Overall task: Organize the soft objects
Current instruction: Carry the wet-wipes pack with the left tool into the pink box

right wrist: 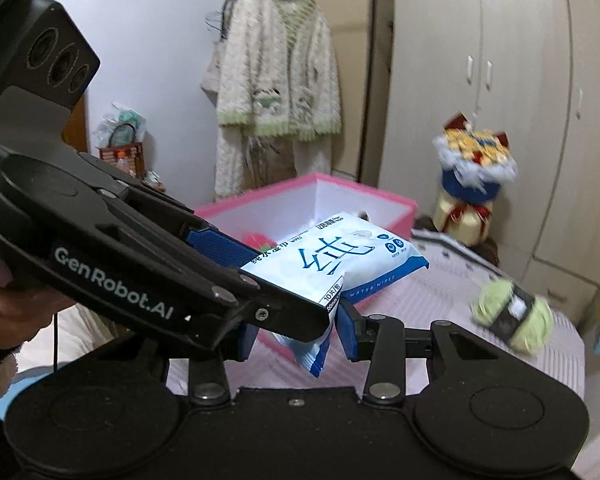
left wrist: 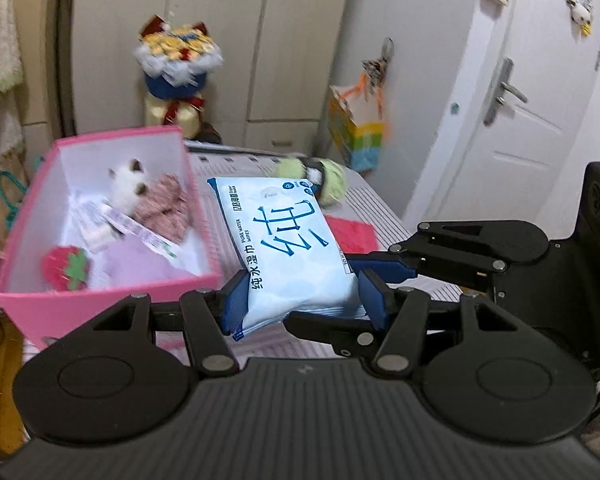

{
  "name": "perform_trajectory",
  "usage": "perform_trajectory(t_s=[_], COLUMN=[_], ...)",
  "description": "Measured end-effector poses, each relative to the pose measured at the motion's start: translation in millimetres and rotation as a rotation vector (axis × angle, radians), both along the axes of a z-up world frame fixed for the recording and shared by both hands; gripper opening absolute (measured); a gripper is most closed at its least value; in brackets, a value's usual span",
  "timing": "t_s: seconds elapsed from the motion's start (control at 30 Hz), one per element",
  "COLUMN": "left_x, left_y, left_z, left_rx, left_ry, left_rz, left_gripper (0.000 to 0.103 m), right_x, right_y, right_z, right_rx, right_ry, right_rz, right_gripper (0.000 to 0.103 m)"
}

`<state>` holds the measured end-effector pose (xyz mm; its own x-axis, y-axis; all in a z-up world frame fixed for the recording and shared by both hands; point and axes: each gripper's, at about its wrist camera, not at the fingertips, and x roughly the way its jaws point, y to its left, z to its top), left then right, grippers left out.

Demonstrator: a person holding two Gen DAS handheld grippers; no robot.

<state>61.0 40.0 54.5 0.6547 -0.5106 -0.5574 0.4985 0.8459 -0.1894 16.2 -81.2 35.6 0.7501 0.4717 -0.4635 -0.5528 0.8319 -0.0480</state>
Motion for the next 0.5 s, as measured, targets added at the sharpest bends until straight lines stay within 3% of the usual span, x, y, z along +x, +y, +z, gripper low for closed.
perform_trajectory(t_s=[0.23, 0.5], left_x=[28, 88], left_y=[37, 79], left_z=[10, -6], left_rx=[0.001, -0.055], left_ry=[-0.024, 0.037], left_rz=[0.097, 0.189], left_gripper=[0.057, 0.057], right_x=[45, 110], right_y=[26, 59], right_z=[5, -5], right_rx=[0.049, 0.050], right_ry=[-0.018, 0.027], right_rz=[0.087, 0.163], right_gripper=[0.046, 0.047])
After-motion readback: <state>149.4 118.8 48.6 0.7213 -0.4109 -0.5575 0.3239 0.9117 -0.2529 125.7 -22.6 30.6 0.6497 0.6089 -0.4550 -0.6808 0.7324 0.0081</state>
